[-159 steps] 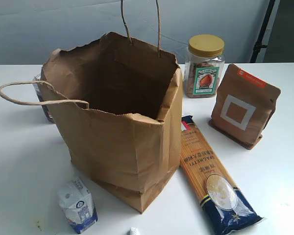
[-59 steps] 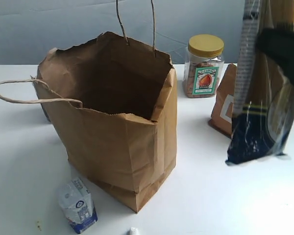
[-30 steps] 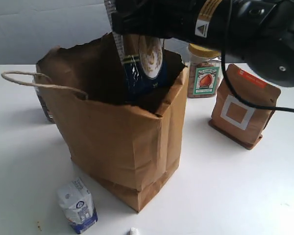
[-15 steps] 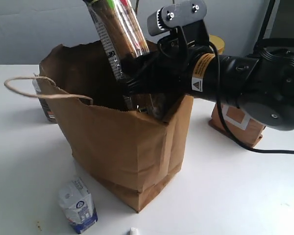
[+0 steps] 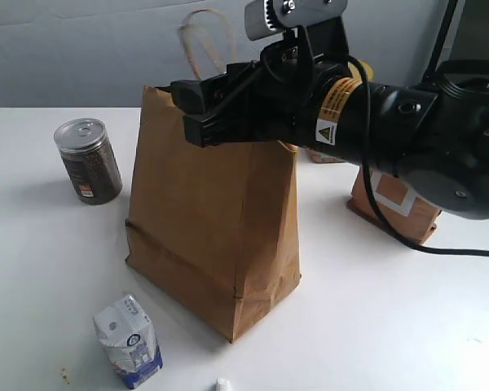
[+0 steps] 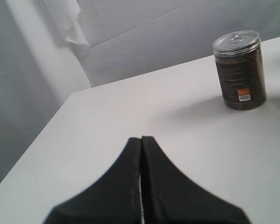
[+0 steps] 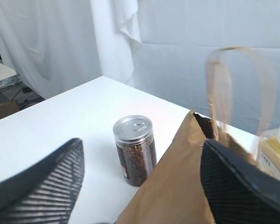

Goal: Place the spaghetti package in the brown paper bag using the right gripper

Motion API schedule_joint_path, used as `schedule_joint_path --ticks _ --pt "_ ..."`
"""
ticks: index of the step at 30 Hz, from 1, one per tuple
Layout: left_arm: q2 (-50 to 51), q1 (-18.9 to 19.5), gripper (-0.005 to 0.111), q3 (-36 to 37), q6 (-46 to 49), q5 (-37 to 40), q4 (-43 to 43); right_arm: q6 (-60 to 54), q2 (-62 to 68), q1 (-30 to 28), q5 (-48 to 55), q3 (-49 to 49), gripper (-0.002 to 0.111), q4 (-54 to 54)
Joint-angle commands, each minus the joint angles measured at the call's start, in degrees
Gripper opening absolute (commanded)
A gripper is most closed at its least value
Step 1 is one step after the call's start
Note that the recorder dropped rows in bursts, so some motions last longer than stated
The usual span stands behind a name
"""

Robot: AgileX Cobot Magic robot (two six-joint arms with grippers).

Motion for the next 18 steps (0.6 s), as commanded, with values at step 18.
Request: schedule_joint_path --ticks 18 --pt "0.1 -0.2 0.000 0.3 -0.2 -0.4 -0.3 -17.6 -44.6 -19.9 20.4 27.3 0.000 15.0"
